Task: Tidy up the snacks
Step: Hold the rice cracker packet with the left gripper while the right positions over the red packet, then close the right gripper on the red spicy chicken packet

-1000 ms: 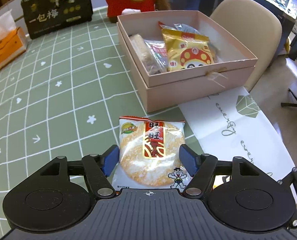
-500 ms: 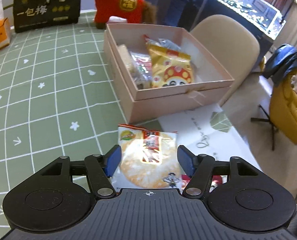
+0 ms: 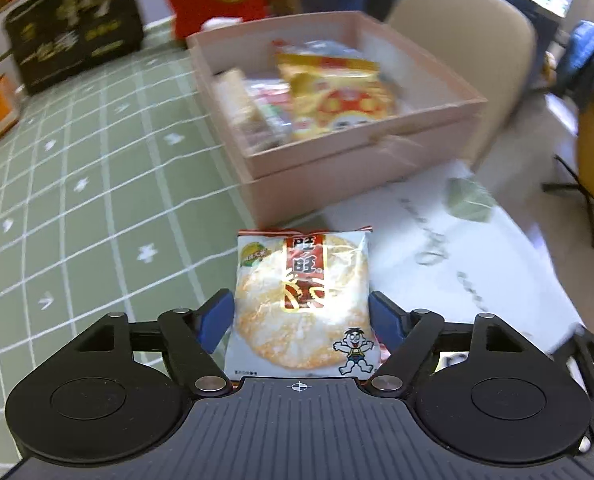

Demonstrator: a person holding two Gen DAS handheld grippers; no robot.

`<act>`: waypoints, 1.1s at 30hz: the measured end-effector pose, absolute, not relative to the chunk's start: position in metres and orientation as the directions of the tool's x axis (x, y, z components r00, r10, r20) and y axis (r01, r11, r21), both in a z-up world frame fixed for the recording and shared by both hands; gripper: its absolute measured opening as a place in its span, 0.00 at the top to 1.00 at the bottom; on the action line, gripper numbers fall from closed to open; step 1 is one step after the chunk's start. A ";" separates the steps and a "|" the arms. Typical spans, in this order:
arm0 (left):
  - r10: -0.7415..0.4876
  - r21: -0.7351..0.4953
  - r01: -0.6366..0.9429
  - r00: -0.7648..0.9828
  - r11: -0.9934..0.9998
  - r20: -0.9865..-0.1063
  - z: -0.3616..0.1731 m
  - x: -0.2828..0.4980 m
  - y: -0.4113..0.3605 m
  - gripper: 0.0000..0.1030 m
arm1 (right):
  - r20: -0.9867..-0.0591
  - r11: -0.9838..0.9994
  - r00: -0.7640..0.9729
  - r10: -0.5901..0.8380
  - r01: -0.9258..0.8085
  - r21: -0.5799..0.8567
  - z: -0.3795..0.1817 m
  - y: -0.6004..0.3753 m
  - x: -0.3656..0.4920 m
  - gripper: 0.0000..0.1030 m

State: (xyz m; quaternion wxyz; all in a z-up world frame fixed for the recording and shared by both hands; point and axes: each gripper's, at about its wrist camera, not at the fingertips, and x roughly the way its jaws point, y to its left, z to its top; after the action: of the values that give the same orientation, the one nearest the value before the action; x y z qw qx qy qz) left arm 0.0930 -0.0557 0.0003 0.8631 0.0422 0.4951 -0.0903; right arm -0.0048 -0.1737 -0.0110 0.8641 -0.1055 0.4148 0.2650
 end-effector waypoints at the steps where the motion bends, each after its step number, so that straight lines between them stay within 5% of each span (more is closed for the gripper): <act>1: -0.117 -0.028 0.185 0.490 0.982 -0.864 -0.001 0.096 -0.053 0.21 | -0.773 0.838 0.516 0.370 -0.545 0.038 -0.011 -0.174 -0.005 0.00; 15: -0.150 -0.145 0.049 0.498 0.988 -0.854 -0.001 0.070 -0.002 0.21 | -0.802 0.878 0.525 0.285 -0.480 -0.002 -0.003 -0.225 0.026 0.02; 21: -0.101 -0.148 -0.055 0.498 0.988 -0.861 -0.004 0.028 0.028 0.21 | -0.780 0.896 0.479 0.403 -0.382 0.228 0.012 -0.234 0.050 0.02; 27: -0.070 -0.094 -0.024 0.497 0.995 -0.865 -0.002 0.007 0.026 0.21 | -0.833 0.888 0.476 0.281 -0.459 0.036 -0.011 -0.170 0.066 0.01; 33: -0.034 -0.049 -0.016 0.499 0.999 -0.866 -0.005 0.005 0.020 0.21 | -0.818 0.879 0.491 0.300 -0.475 0.037 -0.013 -0.169 0.064 0.03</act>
State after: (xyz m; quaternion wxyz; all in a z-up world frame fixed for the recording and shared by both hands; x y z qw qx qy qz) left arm 0.0045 0.0195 -0.0047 0.8653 -0.0253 0.5005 -0.0052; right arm 0.0637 -0.1687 -0.0125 0.8580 -0.0970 0.4511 0.2256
